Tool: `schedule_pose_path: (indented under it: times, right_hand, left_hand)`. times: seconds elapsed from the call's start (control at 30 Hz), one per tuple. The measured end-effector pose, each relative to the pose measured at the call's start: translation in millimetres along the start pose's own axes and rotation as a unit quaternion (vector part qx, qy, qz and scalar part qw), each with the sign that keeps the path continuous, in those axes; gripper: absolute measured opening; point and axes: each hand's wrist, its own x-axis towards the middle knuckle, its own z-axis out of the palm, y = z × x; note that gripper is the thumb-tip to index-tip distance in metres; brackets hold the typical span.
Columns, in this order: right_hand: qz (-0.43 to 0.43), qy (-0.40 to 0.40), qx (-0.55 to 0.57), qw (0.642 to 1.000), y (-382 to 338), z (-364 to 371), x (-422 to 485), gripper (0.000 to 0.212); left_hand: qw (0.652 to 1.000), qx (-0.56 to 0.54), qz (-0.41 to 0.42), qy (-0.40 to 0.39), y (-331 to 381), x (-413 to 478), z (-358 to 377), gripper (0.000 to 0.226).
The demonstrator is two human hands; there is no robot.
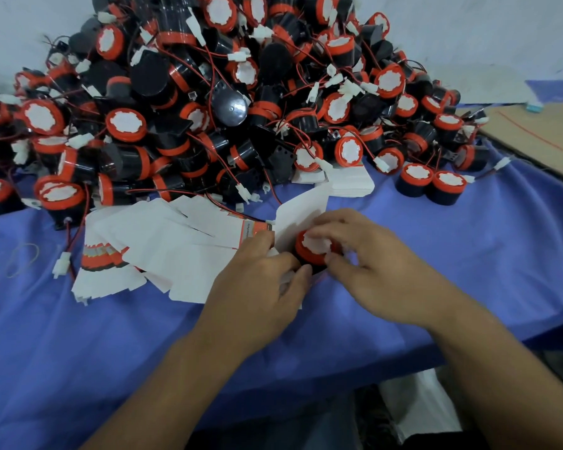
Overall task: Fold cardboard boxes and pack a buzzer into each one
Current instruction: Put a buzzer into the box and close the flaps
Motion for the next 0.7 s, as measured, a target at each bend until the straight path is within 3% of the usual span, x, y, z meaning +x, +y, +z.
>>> schedule_pose_path:
  times: [0.1,0.23,0.3,0.43,0.53,0.7]
  right_hand:
    - [0.054,0.071,0.010,0.996,5.9,-9.5,-2.5,0.030]
    - [0.129,0.160,0.057,0.977,11.0,-11.4,-0.9,0.018]
    - [0.149,0.178,0.094,0.968,10.8,-9.5,0.0,0.016]
    - [0.139,0.180,0.069,0.971,8.2,-1.8,3.0,0.010]
    - [0.122,0.174,0.024,0.977,7.6,3.6,6.2,0.010]
    - [0.122,0.137,-0.036,0.982,18.8,7.2,11.7,0.015]
  left_hand:
    - [1.000,0.007,0.003,0.006,1.3,-0.3,2.0,0.039]
    - [0.998,-0.030,0.019,0.049,-3.8,-3.1,4.9,0.022]
    - [0.997,-0.041,0.014,0.070,-5.0,-3.5,4.5,0.034]
    - [0.997,-0.022,0.046,0.051,-4.7,-2.5,2.6,0.047]
    - [0.997,0.036,0.067,0.017,-0.8,-2.3,3.6,0.044]
    - [0.999,0.011,0.047,0.021,-3.2,0.7,3.6,0.037]
